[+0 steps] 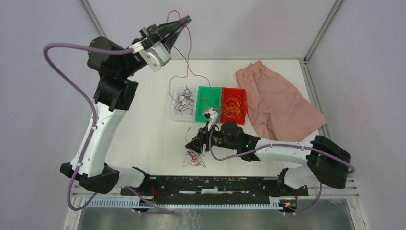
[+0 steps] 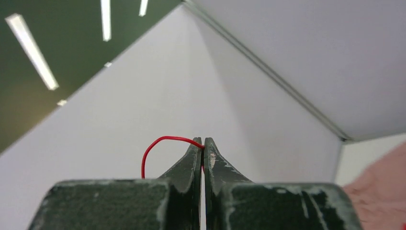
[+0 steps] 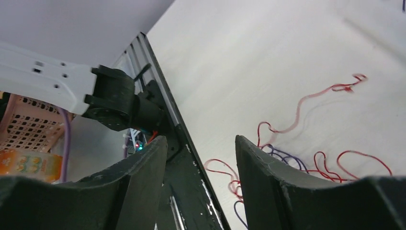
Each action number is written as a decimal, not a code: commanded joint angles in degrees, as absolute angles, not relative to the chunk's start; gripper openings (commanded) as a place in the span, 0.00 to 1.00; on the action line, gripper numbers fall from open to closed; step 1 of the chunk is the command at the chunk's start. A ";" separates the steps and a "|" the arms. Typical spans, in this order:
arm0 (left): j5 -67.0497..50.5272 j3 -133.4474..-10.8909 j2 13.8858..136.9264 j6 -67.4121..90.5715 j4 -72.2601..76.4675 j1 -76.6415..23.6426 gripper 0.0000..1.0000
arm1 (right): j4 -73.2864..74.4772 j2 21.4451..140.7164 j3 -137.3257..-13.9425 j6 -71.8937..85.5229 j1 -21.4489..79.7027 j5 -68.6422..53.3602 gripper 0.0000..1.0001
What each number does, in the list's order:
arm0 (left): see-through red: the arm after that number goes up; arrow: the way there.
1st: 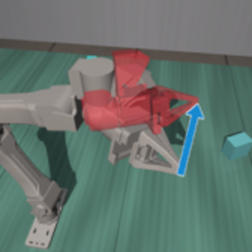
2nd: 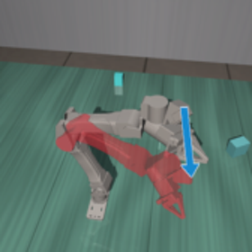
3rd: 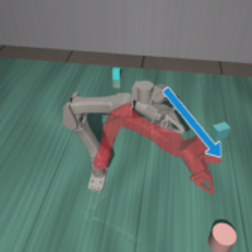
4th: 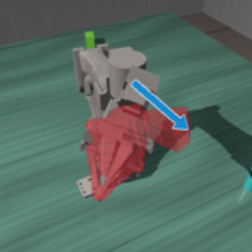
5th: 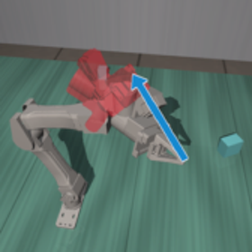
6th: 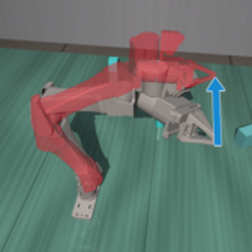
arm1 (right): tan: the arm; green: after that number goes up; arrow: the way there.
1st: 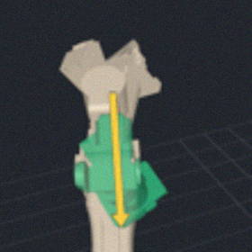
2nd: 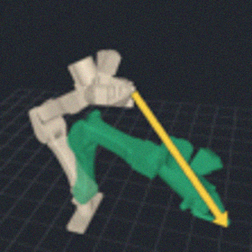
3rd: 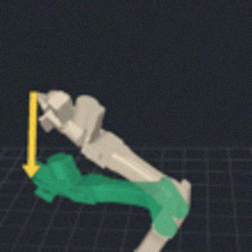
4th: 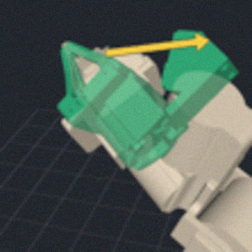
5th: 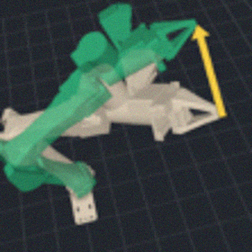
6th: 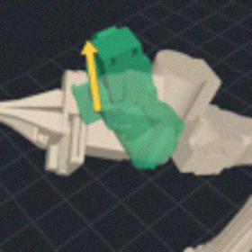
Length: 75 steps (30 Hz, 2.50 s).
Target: Untangle the cables
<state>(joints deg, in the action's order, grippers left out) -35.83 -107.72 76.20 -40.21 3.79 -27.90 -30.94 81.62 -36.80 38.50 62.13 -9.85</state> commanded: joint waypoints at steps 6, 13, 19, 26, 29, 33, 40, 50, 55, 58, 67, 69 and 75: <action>-45.52 -101.47 77.64 -31.48 -7.23 -31.23 0.03 | -19.10 71.51 -39.50 32.36 61.66 -6.33 0.58; -44.95 -101.18 81.12 -32.55 -6.37 -31.35 0.03 | -15.76 64.38 -35.85 33.25 60.92 2.45 0.53; -44.16 -100.86 82.96 -32.72 -5.28 -31.40 0.03 | -12.73 58.44 -33.52 33.14 59.58 6.14 0.51; -40.99 -99.55 84.47 -36.10 -3.44 -31.31 0.03 | -11.31 54.73 -30.64 33.87 58.65 7.71 0.48; -39.99 -99.62 85.48 -36.94 -1.87 -31.29 0.03 | -11.23 53.62 -29.37 34.33 58.46 8.24 0.46; -38.98 -100.84 87.31 -38.17 0.21 -31.29 0.03 | -10.52 52.60 -28.17 34.93 58.38 9.22 0.44; -37.29 -105.52 91.56 -39.99 0.62 -31.19 0.03 | -9.33 50.37 -26.89 35.67 58.21 11.07 0.41; -36.09 -111.46 95.31 -43.21 0.87 -31.11 0.03 | -6.25 47.65 -26.30 36.59 57.99 12.84 0.37; -35.71 -115.84 96.97 -43.24 -0.56 -30.79 0.03 | -2.89 45.85 -26.69 36.78 57.75 13.52 0.35; -35.79 -114.68 96.69 -42.69 -1.16 -30.78 0.03 | -1.01 45.00 -26.59 37.27 57.69 13.51 0.35; -36.55 -99.52 91.19 -39.73 0.03 -31.14 0.03 | 3.78 41.04 -25.08 38.92 57.65 13.56 0.34; -36.10 -96.05 90.26 -39.04 0.34 -31.12 0.03 | 5.07 39.94 -25.34 38.86 57.61 13.52 0.34; -34.41 -90.09 89.54 -37.19 -0.39 -31.43 0.03 | 8.01 39.07 -26.95 37.62 57.52 13.74 0.33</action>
